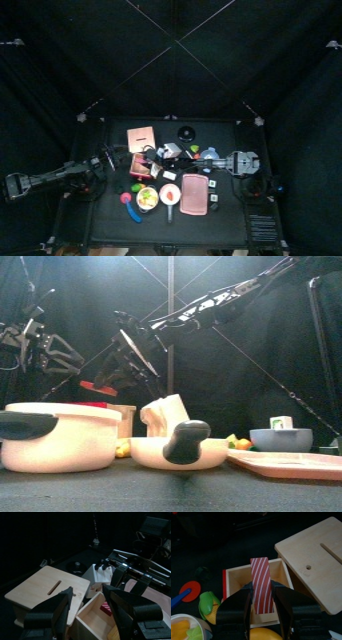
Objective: Place salmon in drawer
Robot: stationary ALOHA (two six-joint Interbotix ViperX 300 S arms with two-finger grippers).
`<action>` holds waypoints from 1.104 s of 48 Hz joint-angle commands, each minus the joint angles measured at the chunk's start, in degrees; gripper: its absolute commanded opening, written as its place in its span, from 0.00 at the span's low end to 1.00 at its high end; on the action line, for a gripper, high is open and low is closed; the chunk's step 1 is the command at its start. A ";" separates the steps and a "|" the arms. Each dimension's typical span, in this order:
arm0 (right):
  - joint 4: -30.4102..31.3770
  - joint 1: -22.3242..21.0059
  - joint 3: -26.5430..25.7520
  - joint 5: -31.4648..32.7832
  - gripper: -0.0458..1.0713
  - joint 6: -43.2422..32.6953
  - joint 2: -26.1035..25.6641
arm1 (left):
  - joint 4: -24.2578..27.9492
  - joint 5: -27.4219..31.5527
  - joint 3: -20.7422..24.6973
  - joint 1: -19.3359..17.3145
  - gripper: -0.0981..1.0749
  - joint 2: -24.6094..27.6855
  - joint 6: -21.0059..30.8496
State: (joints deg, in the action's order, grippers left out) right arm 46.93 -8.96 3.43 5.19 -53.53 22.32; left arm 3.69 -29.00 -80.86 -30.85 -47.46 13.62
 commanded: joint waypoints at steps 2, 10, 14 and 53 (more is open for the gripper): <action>-0.35 0.18 -1.49 0.26 0.58 0.00 -0.88 | -0.09 -0.26 0.53 -0.26 0.83 0.00 0.00; -0.88 0.97 -1.67 1.49 0.62 0.00 -0.35 | -0.09 -0.26 0.53 -0.26 0.83 0.00 0.00; -1.23 0.97 -1.85 2.02 0.63 0.00 -0.18 | -0.09 -0.26 0.53 -0.26 0.83 0.00 -0.09; -1.32 1.93 -4.39 5.45 0.77 0.18 0.70 | -0.09 -0.26 0.53 0.00 0.83 0.00 -0.09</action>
State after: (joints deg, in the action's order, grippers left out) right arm 45.53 -7.21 0.62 10.46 -53.44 24.79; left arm 3.60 -29.00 -81.04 -30.85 -47.55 13.62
